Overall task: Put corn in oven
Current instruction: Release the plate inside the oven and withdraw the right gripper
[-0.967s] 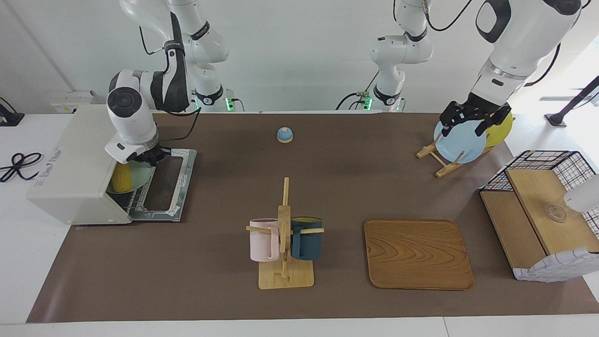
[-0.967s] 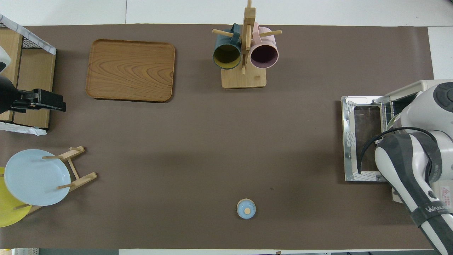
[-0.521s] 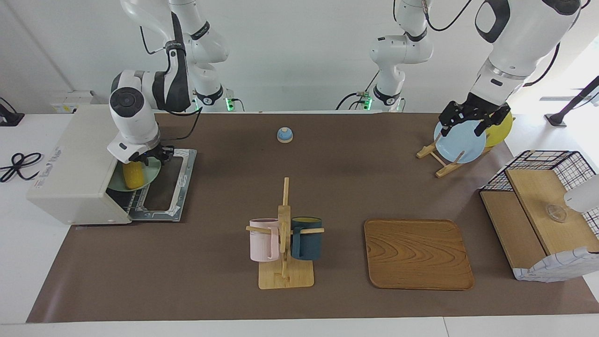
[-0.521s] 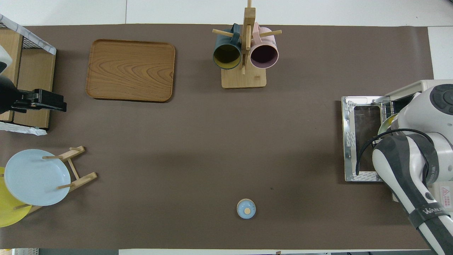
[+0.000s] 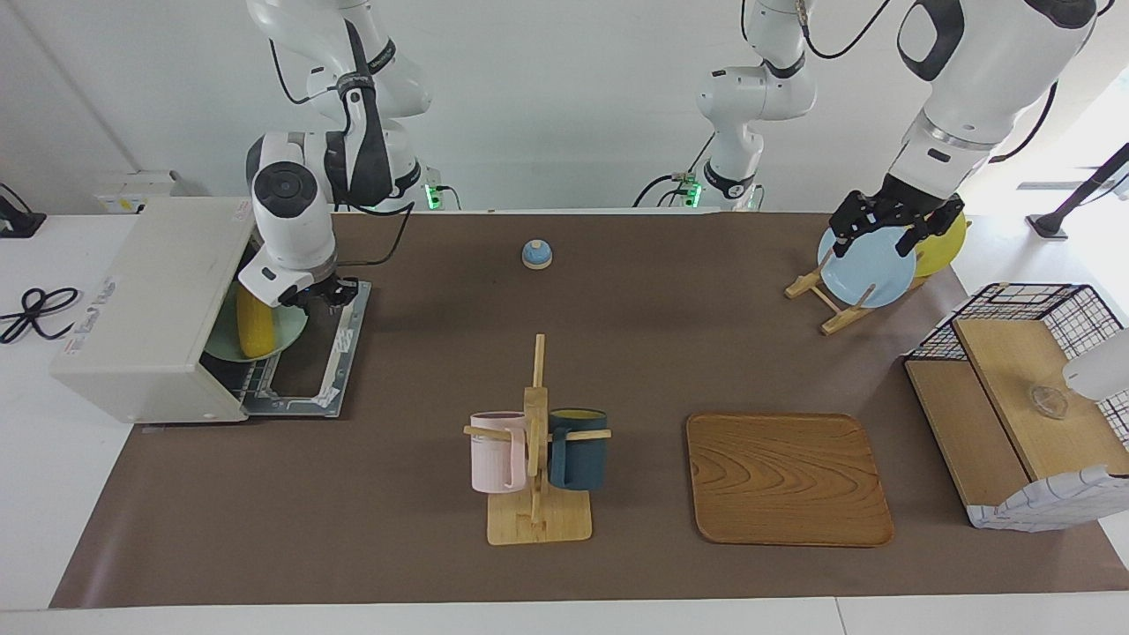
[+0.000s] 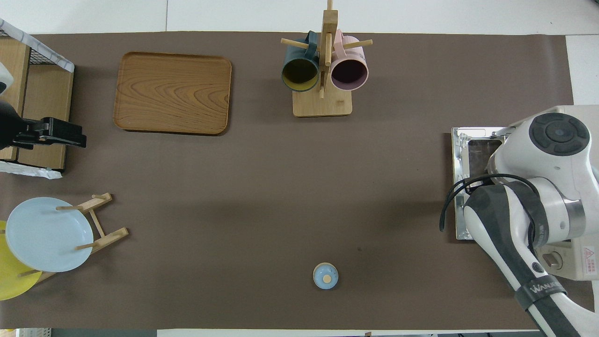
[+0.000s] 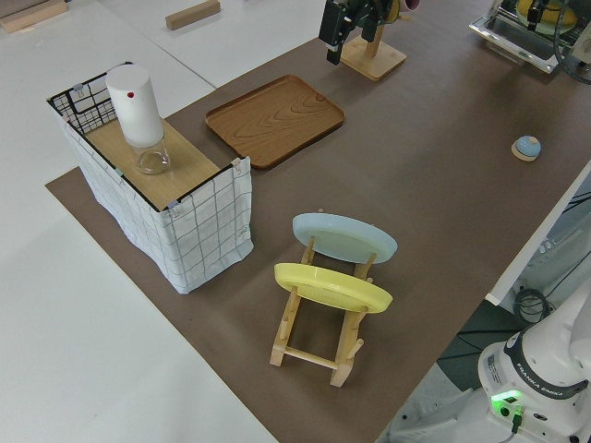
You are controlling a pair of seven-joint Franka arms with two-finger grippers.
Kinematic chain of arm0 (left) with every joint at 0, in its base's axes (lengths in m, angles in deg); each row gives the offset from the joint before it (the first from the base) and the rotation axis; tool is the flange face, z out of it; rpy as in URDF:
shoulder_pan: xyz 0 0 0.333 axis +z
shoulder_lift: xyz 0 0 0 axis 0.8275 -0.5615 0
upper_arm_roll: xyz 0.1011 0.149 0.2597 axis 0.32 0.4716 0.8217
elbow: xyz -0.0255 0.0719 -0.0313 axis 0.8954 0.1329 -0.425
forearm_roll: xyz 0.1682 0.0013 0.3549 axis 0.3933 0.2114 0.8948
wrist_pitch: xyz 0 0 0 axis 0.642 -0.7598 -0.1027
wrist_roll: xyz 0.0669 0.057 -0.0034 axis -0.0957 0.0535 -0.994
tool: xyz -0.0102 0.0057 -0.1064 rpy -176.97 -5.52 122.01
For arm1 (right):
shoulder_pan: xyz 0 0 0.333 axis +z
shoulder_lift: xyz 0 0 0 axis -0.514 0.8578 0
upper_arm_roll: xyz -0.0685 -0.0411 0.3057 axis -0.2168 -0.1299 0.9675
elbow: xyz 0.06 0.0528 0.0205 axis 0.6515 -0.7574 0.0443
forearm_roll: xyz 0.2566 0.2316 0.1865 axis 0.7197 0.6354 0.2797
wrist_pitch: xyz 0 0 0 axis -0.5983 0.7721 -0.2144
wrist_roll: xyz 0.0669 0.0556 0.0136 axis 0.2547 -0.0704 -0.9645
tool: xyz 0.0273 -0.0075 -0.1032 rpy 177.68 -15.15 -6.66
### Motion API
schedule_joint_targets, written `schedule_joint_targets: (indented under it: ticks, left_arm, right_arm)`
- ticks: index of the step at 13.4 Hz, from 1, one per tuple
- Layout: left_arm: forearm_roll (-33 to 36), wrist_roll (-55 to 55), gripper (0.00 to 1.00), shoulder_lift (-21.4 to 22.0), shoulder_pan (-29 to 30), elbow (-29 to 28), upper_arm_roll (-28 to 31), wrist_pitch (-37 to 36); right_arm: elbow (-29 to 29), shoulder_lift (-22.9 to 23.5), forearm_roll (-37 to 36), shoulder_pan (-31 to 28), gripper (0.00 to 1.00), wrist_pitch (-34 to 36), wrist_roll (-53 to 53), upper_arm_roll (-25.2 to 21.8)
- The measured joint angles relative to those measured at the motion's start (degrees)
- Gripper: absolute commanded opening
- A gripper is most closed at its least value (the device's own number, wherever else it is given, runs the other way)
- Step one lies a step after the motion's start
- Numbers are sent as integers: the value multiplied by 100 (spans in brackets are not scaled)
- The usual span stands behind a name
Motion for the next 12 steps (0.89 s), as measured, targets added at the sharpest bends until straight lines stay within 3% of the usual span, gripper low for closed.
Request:
schedule_joint_targets:
  ticks: [1, 3, 7, 12]
  left_arm:
    - [0, 0, 100, 0, 2, 0, 0, -2]
    - [0, 0, 100, 0, 22, 0, 1, -3]
    - [0, 0, 100, 0, 28, 0, -2, -11]
    - [0, 0, 100, 0, 28, -1, -3, -14]
  right_arm:
    - [-3, 0, 118, 93, 0, 0, 167, 2]
    - [-102, 1, 249, 308, 0, -156, 566, 5]
    - [-896, 11, 257, 575, 0, -1177, 1164, 12]
    - [-1341, -70, 257, 539, 0, -1461, 1195, -4]
